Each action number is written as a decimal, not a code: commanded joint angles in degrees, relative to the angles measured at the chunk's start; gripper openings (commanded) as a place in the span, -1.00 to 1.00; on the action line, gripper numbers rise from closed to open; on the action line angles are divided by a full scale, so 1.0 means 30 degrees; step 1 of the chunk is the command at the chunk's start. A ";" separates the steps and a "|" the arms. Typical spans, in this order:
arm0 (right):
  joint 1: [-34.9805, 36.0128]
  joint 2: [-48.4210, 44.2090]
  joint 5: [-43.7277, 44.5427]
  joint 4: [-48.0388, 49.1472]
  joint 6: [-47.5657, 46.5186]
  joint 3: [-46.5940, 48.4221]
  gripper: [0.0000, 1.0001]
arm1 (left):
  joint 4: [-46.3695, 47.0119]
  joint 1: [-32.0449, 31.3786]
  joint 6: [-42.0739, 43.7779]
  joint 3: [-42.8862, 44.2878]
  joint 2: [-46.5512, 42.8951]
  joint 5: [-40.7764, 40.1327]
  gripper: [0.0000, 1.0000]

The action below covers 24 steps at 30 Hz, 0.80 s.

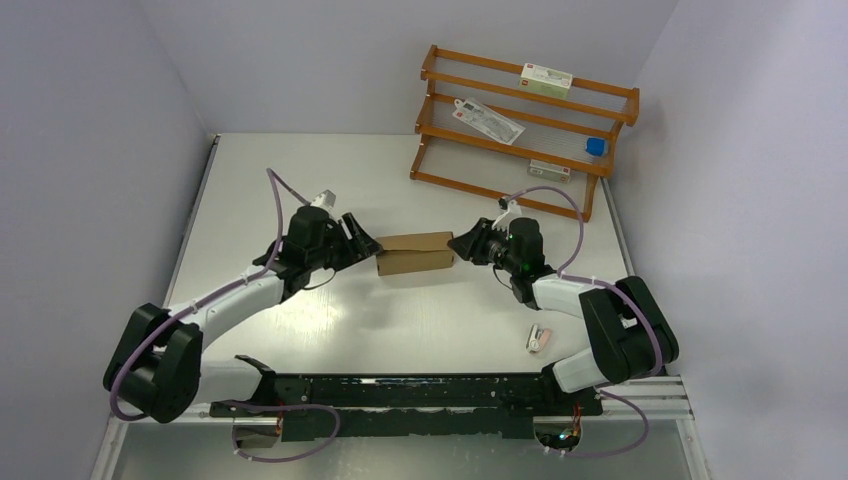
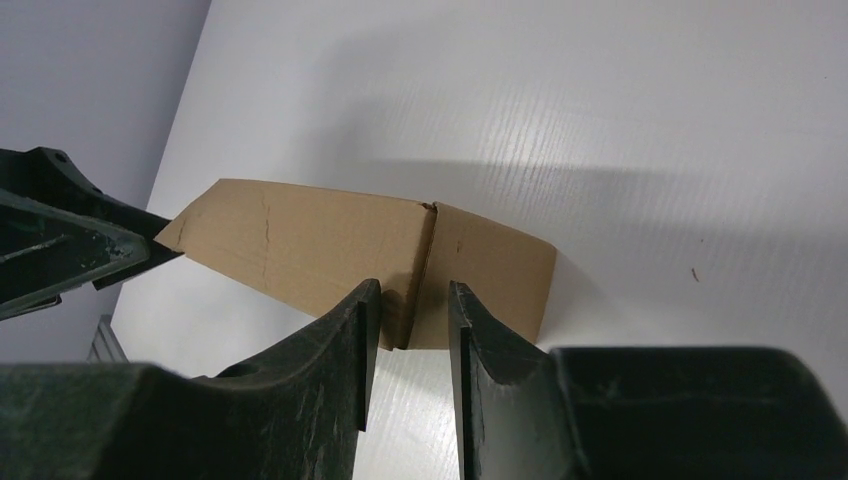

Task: Fold the paper box

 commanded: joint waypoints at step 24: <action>-0.0023 0.1259 -0.0319 -0.0716 -0.0495 -0.0585 -0.33 | 1.0577 0.3301 -0.3819 -0.4954 0.4701 0.7730 -0.21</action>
